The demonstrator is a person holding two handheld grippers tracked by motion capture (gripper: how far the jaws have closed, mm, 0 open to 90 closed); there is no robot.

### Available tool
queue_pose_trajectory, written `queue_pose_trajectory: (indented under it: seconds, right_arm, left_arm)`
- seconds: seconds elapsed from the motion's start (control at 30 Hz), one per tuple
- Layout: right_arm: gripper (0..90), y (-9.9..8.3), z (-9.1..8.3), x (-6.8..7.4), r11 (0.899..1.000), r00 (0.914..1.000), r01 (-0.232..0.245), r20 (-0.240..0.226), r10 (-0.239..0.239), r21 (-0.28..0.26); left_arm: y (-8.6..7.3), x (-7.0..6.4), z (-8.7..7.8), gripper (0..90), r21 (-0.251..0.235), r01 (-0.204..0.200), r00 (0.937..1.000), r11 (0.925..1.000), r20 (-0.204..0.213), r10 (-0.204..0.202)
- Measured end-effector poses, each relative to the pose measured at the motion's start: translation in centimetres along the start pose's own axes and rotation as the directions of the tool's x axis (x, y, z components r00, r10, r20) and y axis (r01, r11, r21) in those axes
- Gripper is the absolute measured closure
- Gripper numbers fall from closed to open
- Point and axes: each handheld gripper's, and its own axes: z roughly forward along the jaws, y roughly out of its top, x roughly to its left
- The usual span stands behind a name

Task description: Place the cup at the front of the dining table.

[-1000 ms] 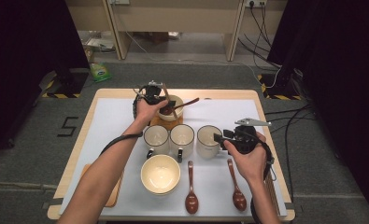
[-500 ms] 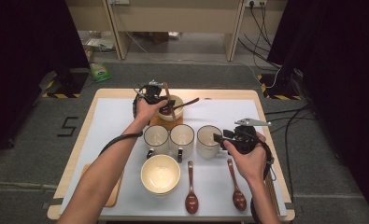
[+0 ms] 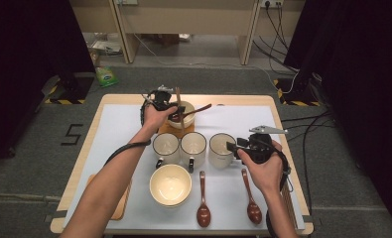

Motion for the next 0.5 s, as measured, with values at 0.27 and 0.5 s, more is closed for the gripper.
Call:
queue_pose_trajectory:
  seconds: [0.27, 0.5]
  right_arm:
    - [50.5, -0.03, 0.02, -0.02, 1.000, 1.0000, 0.000, -0.001, 0.000, 0.002]
    - [50.5, 0.02, -0.03, 0.02, 1.000, 1.0000, 0.002, 0.001, -0.002, -0.002]
  left_arm:
    - [-0.01, -0.08, -0.08, 56.3, 0.003, -0.008, 1.0000, 1.0000, 0.000, 0.008]
    - [0.00, -0.04, -0.19, 57.3, 0.007, -0.017, 0.9999, 0.9998, 0.001, 0.017]
